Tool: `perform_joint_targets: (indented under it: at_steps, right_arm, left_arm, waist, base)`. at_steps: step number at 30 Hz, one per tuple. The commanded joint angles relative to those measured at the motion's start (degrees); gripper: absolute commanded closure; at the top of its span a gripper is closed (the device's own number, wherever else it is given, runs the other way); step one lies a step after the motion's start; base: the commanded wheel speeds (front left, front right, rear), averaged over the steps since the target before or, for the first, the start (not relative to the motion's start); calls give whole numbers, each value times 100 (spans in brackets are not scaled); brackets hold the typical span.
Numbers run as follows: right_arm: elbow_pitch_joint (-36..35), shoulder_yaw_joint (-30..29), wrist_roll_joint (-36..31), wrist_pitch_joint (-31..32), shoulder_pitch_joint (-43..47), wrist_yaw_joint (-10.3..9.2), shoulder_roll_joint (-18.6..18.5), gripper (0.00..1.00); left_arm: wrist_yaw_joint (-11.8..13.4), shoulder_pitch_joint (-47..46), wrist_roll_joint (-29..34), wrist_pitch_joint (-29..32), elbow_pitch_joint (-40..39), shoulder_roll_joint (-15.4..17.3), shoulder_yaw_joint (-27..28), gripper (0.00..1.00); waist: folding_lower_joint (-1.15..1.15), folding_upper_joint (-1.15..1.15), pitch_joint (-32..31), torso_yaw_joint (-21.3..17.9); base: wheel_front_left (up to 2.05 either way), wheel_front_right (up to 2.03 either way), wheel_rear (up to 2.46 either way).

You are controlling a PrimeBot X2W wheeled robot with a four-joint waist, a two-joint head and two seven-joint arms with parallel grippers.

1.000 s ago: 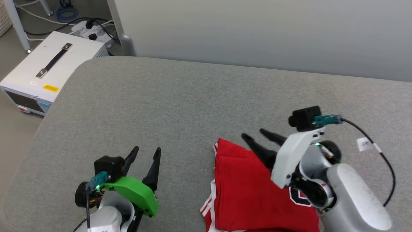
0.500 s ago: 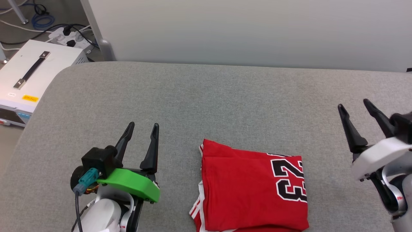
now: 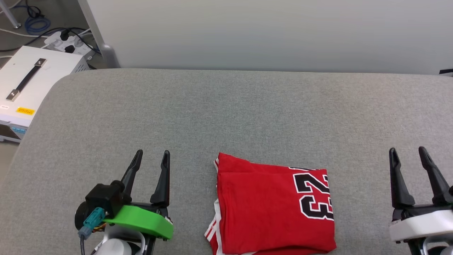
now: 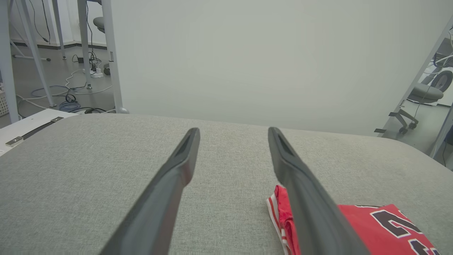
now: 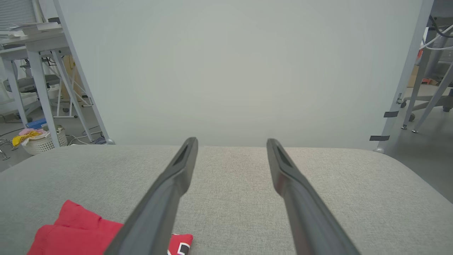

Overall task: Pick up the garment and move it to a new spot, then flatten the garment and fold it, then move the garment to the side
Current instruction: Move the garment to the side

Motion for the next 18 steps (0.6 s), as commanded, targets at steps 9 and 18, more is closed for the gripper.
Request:
perform_joint_targets:
  at_steps: [9,18]
  right_arm:
    - [1,-16,-193,-219,267,-3,331,0]
    - [82,18,-226,-196,206,-3,334,0]
  left_arm:
    - [-422,218,558,-34,37,-447,458,0]
    - [-597,178,827,-34,120,-640,604,0]
  waist:
    - [0,0,53,44]
    - [0,0,84,64]
  base:
    - [0,0,0]
    - [0,0,0]
